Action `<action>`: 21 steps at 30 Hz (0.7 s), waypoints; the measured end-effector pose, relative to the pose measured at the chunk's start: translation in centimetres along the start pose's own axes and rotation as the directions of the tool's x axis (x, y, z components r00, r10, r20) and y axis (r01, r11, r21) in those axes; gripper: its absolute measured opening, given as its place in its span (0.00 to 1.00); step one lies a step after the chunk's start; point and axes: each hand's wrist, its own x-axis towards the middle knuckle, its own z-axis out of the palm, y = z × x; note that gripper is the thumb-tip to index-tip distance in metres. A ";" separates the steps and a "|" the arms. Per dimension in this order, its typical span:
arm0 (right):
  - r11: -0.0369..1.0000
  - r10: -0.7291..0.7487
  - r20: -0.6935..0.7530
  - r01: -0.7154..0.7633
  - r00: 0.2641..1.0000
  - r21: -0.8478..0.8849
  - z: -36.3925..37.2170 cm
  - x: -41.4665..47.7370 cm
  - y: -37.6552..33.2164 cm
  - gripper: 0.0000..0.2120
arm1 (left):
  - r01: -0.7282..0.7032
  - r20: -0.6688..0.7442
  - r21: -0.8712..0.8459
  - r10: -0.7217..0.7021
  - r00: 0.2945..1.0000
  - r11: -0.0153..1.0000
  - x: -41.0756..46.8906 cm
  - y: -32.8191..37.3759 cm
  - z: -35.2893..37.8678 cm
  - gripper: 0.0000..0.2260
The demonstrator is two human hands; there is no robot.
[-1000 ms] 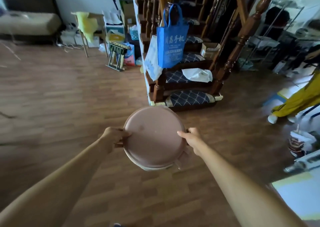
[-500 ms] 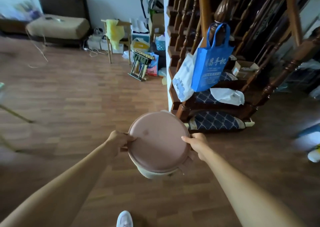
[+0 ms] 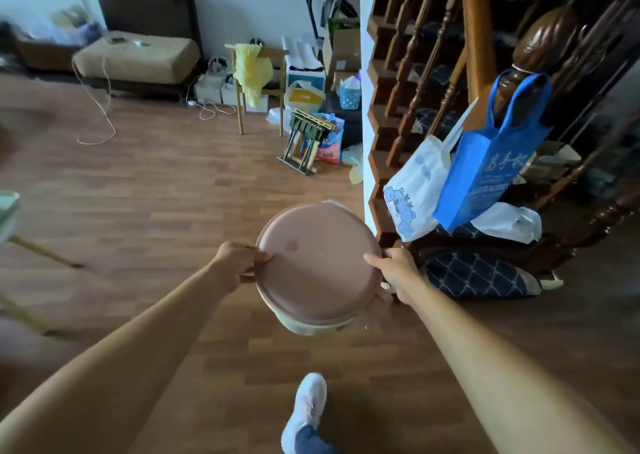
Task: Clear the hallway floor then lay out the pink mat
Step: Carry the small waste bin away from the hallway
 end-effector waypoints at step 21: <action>0.999 -0.025 0.076 0.027 0.997 -0.028 7.1 31.8 -19.2 0.16 | 0.017 -0.055 -0.055 -0.020 0.998 0.998 29.3 19.7 0.8 0.08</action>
